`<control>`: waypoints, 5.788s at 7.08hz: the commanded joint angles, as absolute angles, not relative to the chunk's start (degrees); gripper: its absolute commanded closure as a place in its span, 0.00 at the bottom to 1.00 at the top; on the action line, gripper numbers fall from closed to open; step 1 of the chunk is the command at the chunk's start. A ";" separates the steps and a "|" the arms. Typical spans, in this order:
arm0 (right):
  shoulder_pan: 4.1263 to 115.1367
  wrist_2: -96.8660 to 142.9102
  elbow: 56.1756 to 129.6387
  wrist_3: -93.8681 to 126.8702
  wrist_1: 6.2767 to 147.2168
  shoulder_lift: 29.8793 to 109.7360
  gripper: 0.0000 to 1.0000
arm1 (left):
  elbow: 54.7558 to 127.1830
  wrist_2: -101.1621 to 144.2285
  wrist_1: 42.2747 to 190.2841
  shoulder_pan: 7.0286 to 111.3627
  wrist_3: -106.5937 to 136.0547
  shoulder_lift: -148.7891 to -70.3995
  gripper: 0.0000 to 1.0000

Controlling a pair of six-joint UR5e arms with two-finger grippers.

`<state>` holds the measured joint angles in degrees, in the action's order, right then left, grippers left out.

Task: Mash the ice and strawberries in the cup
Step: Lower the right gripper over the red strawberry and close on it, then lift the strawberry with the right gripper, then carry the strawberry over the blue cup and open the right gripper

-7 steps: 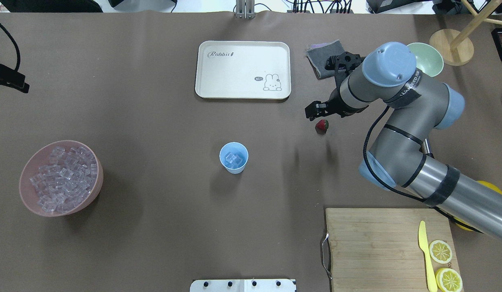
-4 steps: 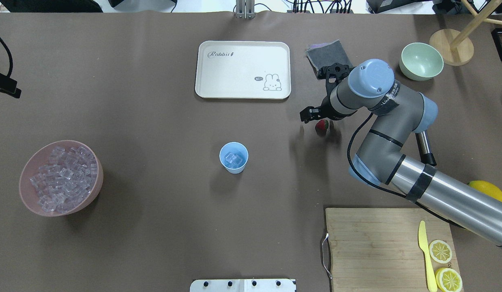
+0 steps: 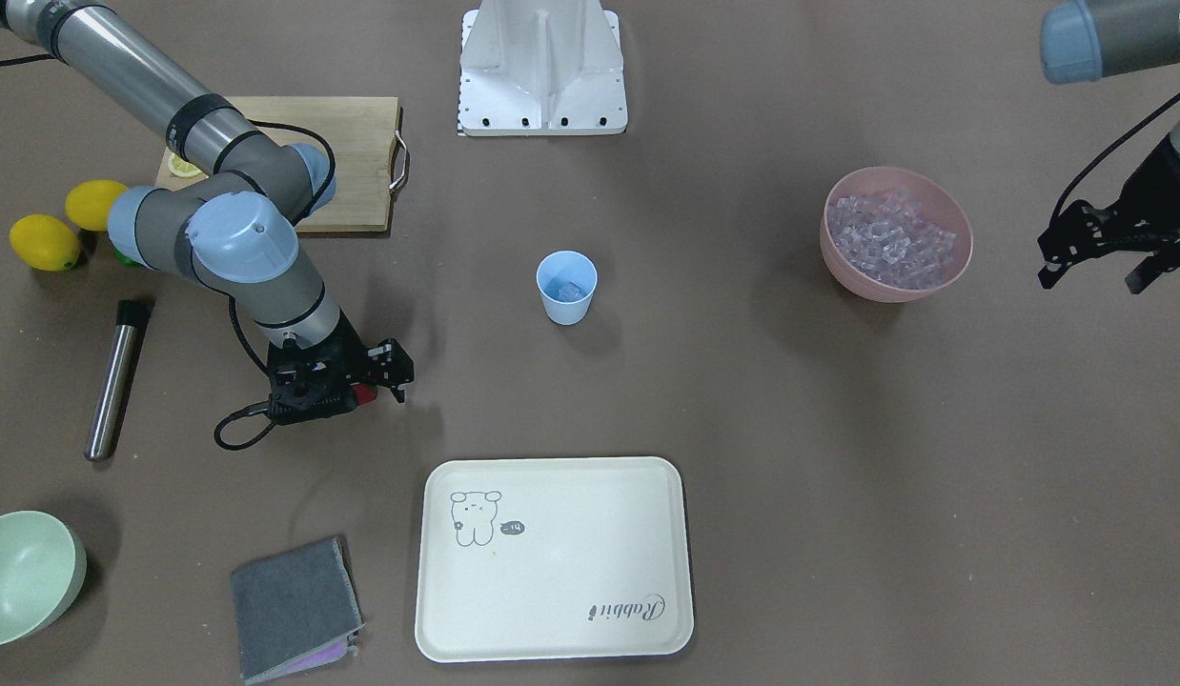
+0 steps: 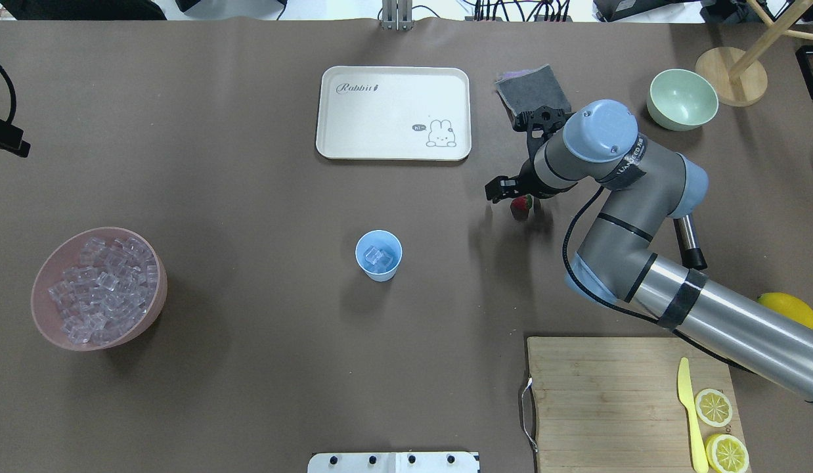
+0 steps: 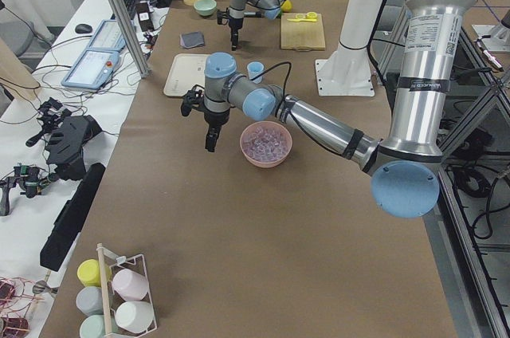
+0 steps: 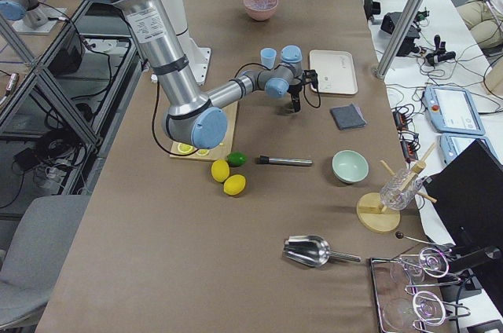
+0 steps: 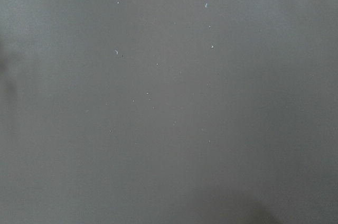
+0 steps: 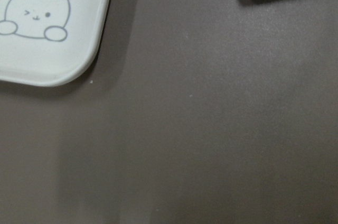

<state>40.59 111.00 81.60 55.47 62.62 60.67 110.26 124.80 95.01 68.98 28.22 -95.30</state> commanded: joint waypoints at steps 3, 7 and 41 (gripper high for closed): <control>40.17 110.66 88.95 55.46 69.35 63.54 0.07 | 110.65 124.80 95.10 69.08 28.21 -95.01 0.02; 38.76 108.73 86.67 55.46 69.17 62.49 0.07 | 110.22 124.80 95.10 68.99 28.21 -95.36 0.02; 26.26 93.74 100.95 68.03 84.05 50.19 0.00 | 108.02 124.72 94.93 71.35 19.91 -94.05 0.02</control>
